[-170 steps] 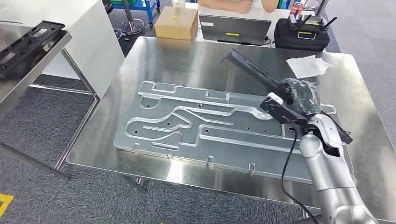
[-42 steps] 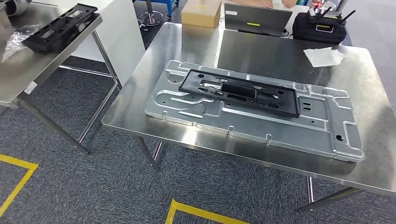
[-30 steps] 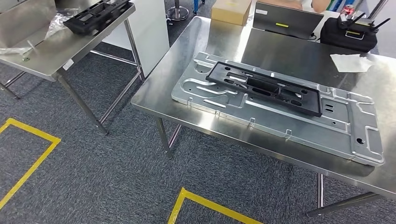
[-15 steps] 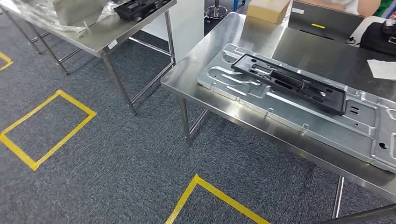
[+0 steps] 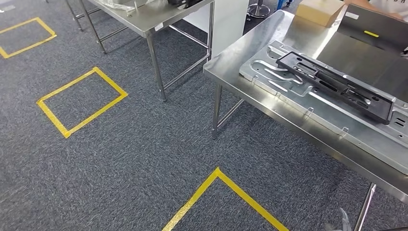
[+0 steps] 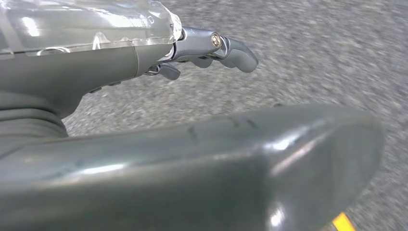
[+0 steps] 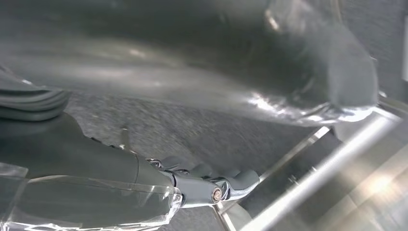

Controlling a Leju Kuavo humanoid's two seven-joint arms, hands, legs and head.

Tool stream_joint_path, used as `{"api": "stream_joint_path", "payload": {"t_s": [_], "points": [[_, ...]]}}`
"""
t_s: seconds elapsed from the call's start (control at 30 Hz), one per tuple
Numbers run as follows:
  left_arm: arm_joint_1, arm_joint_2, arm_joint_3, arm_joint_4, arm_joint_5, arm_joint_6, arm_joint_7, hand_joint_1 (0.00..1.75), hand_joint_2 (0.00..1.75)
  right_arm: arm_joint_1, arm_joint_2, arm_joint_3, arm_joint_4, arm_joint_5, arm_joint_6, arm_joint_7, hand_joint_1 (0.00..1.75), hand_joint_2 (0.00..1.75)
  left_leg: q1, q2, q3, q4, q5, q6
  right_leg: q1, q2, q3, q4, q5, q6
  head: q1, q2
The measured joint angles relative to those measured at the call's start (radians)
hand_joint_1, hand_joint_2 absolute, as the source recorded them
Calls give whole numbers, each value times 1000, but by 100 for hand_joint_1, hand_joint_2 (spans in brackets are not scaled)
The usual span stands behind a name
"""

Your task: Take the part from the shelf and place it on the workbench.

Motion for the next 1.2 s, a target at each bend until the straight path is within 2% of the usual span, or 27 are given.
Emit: {"api": "stream_joint_path", "payload": {"t_s": [0.03,0.07,0.1,0.13,0.17,0.23,0.27,0.3,0.37,0.4,0.43,0.47,0.5,0.53,0.57,0.63,0.67,0.73,0.8,0.87,0.93,0.97,1.0,1.03,1.1,1.17,1.2], "points": [[1,-1,1,0,1,1,0,0,0,-11,-4,7,36,21,-30,1,0,0,0,-13,-20,7,12,-3,0,13,47,-56,30,-4,0,0],[1,-2,2,0,3,3,0,0,0,-22,-9,14,76,44,-64,4,0,0,0,-24,-38,15,23,-7,0,37,102,-133,39,-10,0,0],[1,-4,2,0,3,6,0,0,0,-33,-16,21,112,65,-96,8,0,0,0,-36,-51,20,34,-11,0,61,151,-208,33,-15,0,0],[0,-5,3,0,4,8,-1,0,0,-45,-24,28,154,86,-130,14,0,0,0,-46,-58,22,46,-17,1,80,184,-263,20,-20,0,0],[0,-6,4,0,4,11,-2,0,0,-59,-33,35,198,108,-166,20,0,0,0,-57,-61,20,56,-23,4,87,199,-294,7,-26,-1,0],[2,-7,7,0,4,19,-3,0,0,-99,-55,54,334,159,-258,47,0,0,3,-71,-67,13,72,-36,6,67,194,-304,19,-39,-1,0],[3,-7,8,0,4,25,-3,0,0,-125,-71,66,422,190,-316,69,0,0,4,-61,-76,24,57,-39,6,55,187,-306,28,-48,-2,0],[5,-7,9,0,5,32,-3,0,0,-148,-88,78,513,223,-377,97,0,0,6,-45,-87,48,25,-41,4,42,180,-308,39,-55,-2,0],[4,-10,10,0,8,46,-3,0,0,-183,-123,99,676,287,-480,163,0,0,9,-3,-121,163,-84,-46,4,10,160,-308,56,-62,-2,0],[4,-12,11,0,11,53,-3,0,0,-196,-139,109,749,317,-508,204,0,0,13,7,-137,233,-121,-53,4,-7,151,-307,64,-61,-2,0],[3,-13,13,0,14,60,-2,0,0,-208,-156,121,821,345,-526,249,0,0,17,14,-147,297,-134,-60,4,-26,140,-306,71,-58,-2,0],[4,-14,14,0,19,65,-2,0,0,-218,-171,132,878,365,-526,289,0,0,22,19,-144,331,-117,-66,4,-42,129,-304,76,-54,-2,0],[5,-15,17,0,23,71,-1,0,0,-226,-185,142,932,381,-519,330,0,0,27,24,-128,335,-88,-70,3,-58,119,-301,81,-50,-2,0],[5,-15,19,0,26,76,0,0,0,-233,-196,149,974,389,-504,363,0,0,31,35,-88,297,-62,-73,2,-72,109,-296,84,-46,-2,0],[5,-15,21,0,29,79,0,0,0,-237,-206,154,1009,393,-484,390,0,0,34,56,-30,227,-53,-74,1,-84,102,-290,86,-40,-2,0],[5,-16,25,0,34,85,1,0,0,-242,-223,159,1065,394,-442,436,0,0,30,94,76,82,-77,-68,1,-106,93,-278,86,-28,-2,0],[5,-17,28,0,36,87,1,0,0,-244,-229,161,1088,392,-418,456,0,0,25,102,101,41,-95,-61,2,-116,91,-274,87,-21,-2,0],[9,-17,34,0,39,92,0,0,0,-247,-238,161,1126,383,-362,498,0,0,20,90,104,14,-107,-42,2,-133,90,-270,89,-6,-1,0],[13,-18,37,0,39,94,0,0,0,-249,-247,161,1153,371,-309,540,0,0,21,74,98,9,-100,-25,-4,-95,77,-239,63,5,-1,0],[14,-19,38,0,37,93,-3,0,0,-246,-251,159,1177,357,-259,585,0,0,17,57,89,7,-91,-11,-9,-31,28,-129,-6,9,-1,0],[14,-19,38,0,31,88,-7,0,0,-240,-252,154,1195,340,-213,636,0,0,8,34,78,10,-84,-2,-8,-7,-34,3,-61,7,-1,0],[15,-19,38,0,28,85,-9,0,0,-237,-253,149,1201,331,-194,659,0,0,4,21,74,13,-83,0,-7,-4,-47,32,-62,4,-1,0],[17,-19,38,0,25,82,-11,0,0,-236,-252,143,1206,322,-178,679,0,0,1,8,72,16,-82,1,-4,-2,-41,19,-42,-1,-1,0],[18,-19,38,0,22,80,-12,0,0,-235,-252,136,1209,313,-163,694,0,0,-2,-5,71,20,-82,1,-2,3,-17,-33,-6,-7,-1,0],[19,-20,38,0,17,78,-14,0,0,-234,-253,123,1216,300,-141,709,0,0,-6,-27,68,26,-81,0,5,43,48,-172,57,-25,-1,0],[17,-21,37,0,12,73,-14,0,0,-234,-253,111,1221,291,-125,712,0,0,-4,-46,60,30,-78,-7,9,76,76,-243,75,-36,-1,0],[17,-21,36,0,9,70,-14,0,0,-235,-253,106,1222,287,-118,709,0,0,-2,-55,55,31,-75,-13,10,78,76,-247,75,-37,-1,0]]}}
